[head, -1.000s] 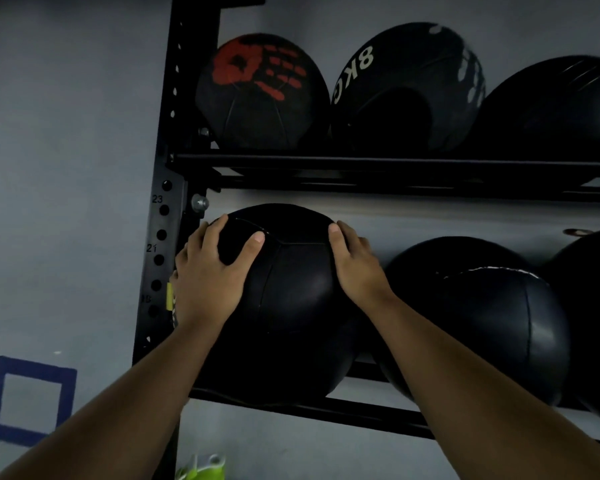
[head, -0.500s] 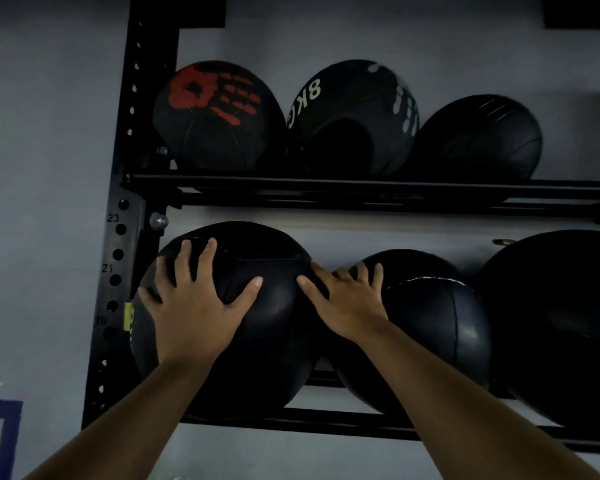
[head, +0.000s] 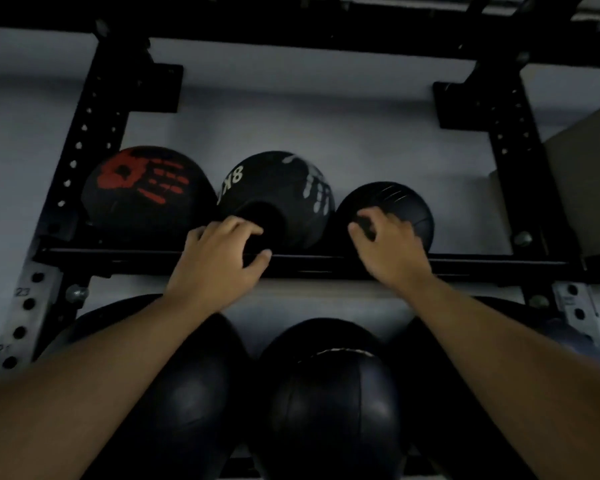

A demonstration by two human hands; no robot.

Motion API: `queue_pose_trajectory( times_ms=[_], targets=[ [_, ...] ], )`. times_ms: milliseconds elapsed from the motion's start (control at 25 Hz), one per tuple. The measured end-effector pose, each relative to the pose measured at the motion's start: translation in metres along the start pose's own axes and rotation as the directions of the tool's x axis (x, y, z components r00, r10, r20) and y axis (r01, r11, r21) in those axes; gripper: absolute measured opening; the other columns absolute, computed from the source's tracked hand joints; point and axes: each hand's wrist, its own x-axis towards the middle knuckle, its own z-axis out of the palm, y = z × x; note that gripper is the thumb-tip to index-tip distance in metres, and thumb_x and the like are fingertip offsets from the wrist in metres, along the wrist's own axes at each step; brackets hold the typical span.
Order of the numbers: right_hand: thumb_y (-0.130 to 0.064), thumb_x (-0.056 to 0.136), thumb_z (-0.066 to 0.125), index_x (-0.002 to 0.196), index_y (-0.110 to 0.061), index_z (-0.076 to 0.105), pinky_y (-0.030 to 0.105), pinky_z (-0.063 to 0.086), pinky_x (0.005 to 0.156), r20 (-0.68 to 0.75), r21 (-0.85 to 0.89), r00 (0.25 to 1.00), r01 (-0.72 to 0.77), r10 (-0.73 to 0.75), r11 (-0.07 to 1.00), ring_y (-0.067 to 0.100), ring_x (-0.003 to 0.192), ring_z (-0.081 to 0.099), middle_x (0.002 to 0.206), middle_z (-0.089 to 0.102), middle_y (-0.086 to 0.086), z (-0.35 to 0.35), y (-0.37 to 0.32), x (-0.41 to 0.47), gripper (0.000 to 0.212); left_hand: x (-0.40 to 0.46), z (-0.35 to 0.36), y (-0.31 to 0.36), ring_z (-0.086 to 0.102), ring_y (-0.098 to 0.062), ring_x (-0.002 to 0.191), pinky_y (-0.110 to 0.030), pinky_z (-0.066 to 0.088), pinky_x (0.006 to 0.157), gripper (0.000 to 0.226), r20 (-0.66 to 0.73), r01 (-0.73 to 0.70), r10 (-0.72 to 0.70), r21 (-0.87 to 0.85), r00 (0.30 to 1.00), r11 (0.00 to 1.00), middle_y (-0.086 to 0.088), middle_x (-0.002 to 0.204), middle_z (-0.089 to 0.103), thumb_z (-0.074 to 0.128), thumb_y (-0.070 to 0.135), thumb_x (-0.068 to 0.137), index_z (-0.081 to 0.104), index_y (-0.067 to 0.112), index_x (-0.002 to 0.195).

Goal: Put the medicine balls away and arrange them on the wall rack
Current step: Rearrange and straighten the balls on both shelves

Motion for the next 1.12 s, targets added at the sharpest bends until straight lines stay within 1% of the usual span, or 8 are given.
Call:
queue_pose_trajectory(
  times_ms=[120, 240, 360, 440, 640, 760, 920, 1120],
  targets=[
    [-0.050, 0.103, 0.045, 0.136, -0.024, 0.058, 0.050, 0.045, 0.106, -0.092, 0.016, 0.996, 0.019, -0.017, 1.000, 0.040, 0.124, 0.056, 0.135, 0.062, 0.016, -0.048, 0.053, 0.048, 0.044, 0.059, 0.010, 0.065, 0.060, -0.029, 0.130, -0.050, 0.042, 0.112, 0.042, -0.038, -0.127, 0.127, 0.009, 0.991, 0.992, -0.002, 0.141, 0.065, 0.055, 0.046, 0.102, 0.066, 0.020, 0.134],
    [-0.051, 0.103, 0.043, 0.136, -0.023, 0.058, 0.049, 0.045, 0.105, -0.082, 0.045, 0.996, 0.036, -0.033, 0.998, 0.039, 0.125, 0.055, 0.136, 0.058, 0.017, -0.071, 0.095, 0.082, 0.046, 0.109, 0.030, 0.112, 0.057, -0.030, 0.135, -0.047, 0.042, 0.112, 0.042, -0.035, -0.165, 0.165, 0.003, 0.986, 0.986, -0.004, 0.147, 0.061, 0.053, 0.042, 0.105, 0.062, 0.019, 0.139],
    [-0.056, 0.103, 0.040, 0.143, -0.026, 0.052, 0.046, 0.040, 0.107, 0.003, 0.077, 1.000, 0.020, -0.020, 0.997, 0.041, 0.133, 0.048, 0.146, 0.048, 0.018, -0.066, 0.132, 0.107, 0.052, 0.147, 0.067, 0.146, 0.051, -0.030, 0.142, -0.044, 0.041, 0.114, 0.046, -0.031, -0.086, 0.083, -0.087, 0.996, 0.993, -0.004, 0.158, 0.052, 0.046, 0.041, 0.109, 0.055, 0.019, 0.149],
    [-0.061, 0.103, 0.037, 0.151, -0.027, 0.043, 0.048, 0.036, 0.115, 0.077, 0.153, 0.996, -0.045, 0.033, 0.987, 0.045, 0.138, 0.043, 0.153, 0.039, 0.020, -0.051, 0.149, 0.120, 0.059, 0.165, 0.094, 0.160, 0.043, -0.031, 0.150, -0.044, 0.036, 0.120, 0.051, 0.003, -0.022, 0.023, -0.147, 1.000, 0.989, -0.005, 0.166, 0.044, 0.039, 0.042, 0.112, 0.046, 0.020, 0.157],
    [-0.077, 0.097, 0.027, 0.165, -0.031, 0.014, 0.052, 0.026, 0.124, 0.238, 0.386, 0.953, -0.271, 0.188, 0.882, 0.043, 0.151, 0.034, 0.169, 0.024, 0.020, -0.003, 0.169, 0.136, 0.083, 0.188, 0.147, 0.174, 0.009, -0.031, 0.167, -0.048, 0.009, 0.135, 0.062, 0.135, 0.078, -0.041, -0.274, 0.990, 0.959, -0.005, 0.181, 0.015, 0.027, 0.055, 0.112, 0.023, 0.032, 0.169],
    [-0.087, 0.088, 0.027, 0.165, -0.034, 0.011, 0.053, 0.031, 0.122, 0.261, 0.486, 0.948, -0.292, 0.182, 0.824, 0.041, 0.149, 0.037, 0.169, 0.027, 0.017, 0.014, 0.171, 0.144, 0.095, 0.194, 0.167, 0.167, 0.015, -0.034, 0.163, -0.049, 0.015, 0.131, 0.060, 0.078, 0.073, -0.049, -0.347, 0.996, 0.935, -0.001, 0.176, 0.022, 0.029, 0.060, 0.110, 0.028, 0.039, 0.166],
    [-0.089, 0.083, 0.035, 0.163, -0.033, 0.021, 0.049, 0.039, 0.117, 0.202, 0.535, 0.962, -0.263, 0.181, 0.803, 0.040, 0.142, 0.044, 0.164, 0.032, 0.016, 0.022, 0.166, 0.154, 0.098, 0.192, 0.183, 0.152, 0.023, -0.034, 0.159, -0.047, 0.021, 0.127, 0.054, -0.045, 0.039, -0.064, -0.422, 0.997, 0.906, -0.001, 0.171, 0.030, 0.030, 0.053, 0.112, 0.036, 0.037, 0.163],
    [-0.090, 0.080, 0.034, 0.163, -0.029, 0.023, 0.053, 0.034, 0.121, 0.226, 0.515, 0.969, -0.202, 0.096, 0.833, 0.038, 0.145, 0.042, 0.163, 0.035, 0.017, 0.020, 0.175, 0.159, 0.104, 0.187, 0.192, 0.156, 0.025, -0.031, 0.158, -0.045, 0.020, 0.129, 0.051, -0.117, 0.030, -0.093, -0.449, 0.989, 0.893, 0.000, 0.171, 0.033, 0.028, 0.046, 0.114, 0.038, 0.034, 0.162]
  ],
)
